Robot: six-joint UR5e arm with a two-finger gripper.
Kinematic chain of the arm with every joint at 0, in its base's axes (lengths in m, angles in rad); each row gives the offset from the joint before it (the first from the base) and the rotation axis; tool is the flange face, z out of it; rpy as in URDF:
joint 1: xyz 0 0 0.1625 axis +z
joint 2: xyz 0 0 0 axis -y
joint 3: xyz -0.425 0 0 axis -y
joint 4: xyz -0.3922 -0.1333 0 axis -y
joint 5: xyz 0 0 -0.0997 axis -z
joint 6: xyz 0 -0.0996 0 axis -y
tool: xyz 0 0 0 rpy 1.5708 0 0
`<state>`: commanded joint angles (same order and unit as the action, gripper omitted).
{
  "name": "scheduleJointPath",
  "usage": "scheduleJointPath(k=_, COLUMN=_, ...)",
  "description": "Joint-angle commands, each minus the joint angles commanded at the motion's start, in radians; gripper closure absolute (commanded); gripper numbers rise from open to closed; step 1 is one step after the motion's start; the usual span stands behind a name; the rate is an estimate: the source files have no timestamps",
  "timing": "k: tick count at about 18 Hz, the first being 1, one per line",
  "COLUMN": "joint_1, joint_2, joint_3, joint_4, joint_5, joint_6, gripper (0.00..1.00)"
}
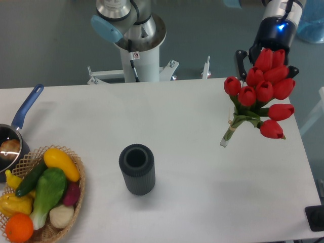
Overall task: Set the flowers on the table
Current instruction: 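Hold the red tulip bunch and lift it slightly with the gripper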
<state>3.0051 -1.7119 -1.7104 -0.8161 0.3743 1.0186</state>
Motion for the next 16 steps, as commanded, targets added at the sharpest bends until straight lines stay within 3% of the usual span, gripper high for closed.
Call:
scheduleJointPath(k=7, joint_1=0.002, joint_2=0.015, joint_3=-0.012, joint_4=-0.003, joint_5=0.046, joint_6=-0.003, gripper=0.67)
scheduleJointPath(k=10, joint_1=-0.003, joint_2=0.028, joint_3=-0.009, joint_4=-0.002, joint_5=0.155, joint_6=-0.002, gripper=0.67)
scheduleJointPath(k=16, joint_1=-0.002, joint_2=0.040, joint_3=-0.003, joint_4=-0.006, joint_5=0.233, joint_6=-0.003, gripper=0.67)
